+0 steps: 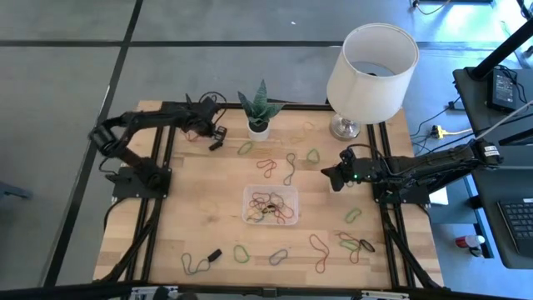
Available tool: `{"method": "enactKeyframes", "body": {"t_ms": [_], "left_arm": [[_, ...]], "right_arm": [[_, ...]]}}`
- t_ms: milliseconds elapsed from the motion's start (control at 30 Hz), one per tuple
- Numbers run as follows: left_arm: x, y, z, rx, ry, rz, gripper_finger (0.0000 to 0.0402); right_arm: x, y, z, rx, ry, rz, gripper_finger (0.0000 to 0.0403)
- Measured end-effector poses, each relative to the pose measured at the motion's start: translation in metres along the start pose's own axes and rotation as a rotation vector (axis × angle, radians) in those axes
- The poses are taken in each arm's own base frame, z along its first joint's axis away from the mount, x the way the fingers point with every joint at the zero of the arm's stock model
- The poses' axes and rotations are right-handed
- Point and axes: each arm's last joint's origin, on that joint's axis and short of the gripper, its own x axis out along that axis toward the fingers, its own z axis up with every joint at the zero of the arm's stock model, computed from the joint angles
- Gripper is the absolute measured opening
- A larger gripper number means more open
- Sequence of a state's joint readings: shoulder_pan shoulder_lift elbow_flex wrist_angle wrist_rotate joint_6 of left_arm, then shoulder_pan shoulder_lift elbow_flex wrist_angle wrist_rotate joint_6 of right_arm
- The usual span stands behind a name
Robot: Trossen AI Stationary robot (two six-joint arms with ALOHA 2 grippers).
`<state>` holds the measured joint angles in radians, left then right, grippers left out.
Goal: Pick and place rubber bands into bin
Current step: Put the green rubber band into the transparent bin
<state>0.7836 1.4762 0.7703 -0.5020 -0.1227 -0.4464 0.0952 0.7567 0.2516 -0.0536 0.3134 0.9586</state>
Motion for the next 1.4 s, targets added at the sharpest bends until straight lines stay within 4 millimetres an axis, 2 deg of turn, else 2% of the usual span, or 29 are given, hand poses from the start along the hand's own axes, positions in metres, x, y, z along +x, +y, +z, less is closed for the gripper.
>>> {"method": "enactKeyframes", "body": {"t_ms": [200,333,500,733,867,1067,1233,1400], "left_arm": [[-0.052,-0.014,-0.016,0.149,-0.095,-0.119,0.0002],[-0.084,-0.032,-0.034,0.217,-0.157,-0.237,0.0002],[-0.116,-0.072,-0.063,0.401,-0.13,-0.321,0.0002],[-0.148,-0.135,-0.094,0.525,-0.232,-0.328,0.0002],[-0.151,-0.169,-0.099,0.611,-0.229,-0.341,0.0002],[-0.135,-0.214,-0.101,0.798,-0.172,-0.358,0.0002],[-0.117,-0.236,-0.105,0.903,-0.072,-0.415,0.0002],[-0.099,-0.249,-0.111,0.935,0.024,-0.443,0.0003]], "right_arm": [[0.0,0.0,0.0,-0.077,0.0,0.0,0.001],[0.0,0.0,0.0,-0.161,0.0,0.0,0.001],[0.0,0.0,0.0,-0.24,0.0,0.0,0.001],[0.0,0.0,0.0,-0.264,0.0,0.0,0.001],[0.0,0.0,0.0,-0.264,0.001,-0.001,0.001],[0.0,0.0,0.0,-0.264,0.004,-0.003,0.001],[0.0,-0.003,-0.002,-0.273,0.027,-0.025,0.001],[0.0,-0.003,-0.002,-0.239,0.031,-0.028,0.001]]}}
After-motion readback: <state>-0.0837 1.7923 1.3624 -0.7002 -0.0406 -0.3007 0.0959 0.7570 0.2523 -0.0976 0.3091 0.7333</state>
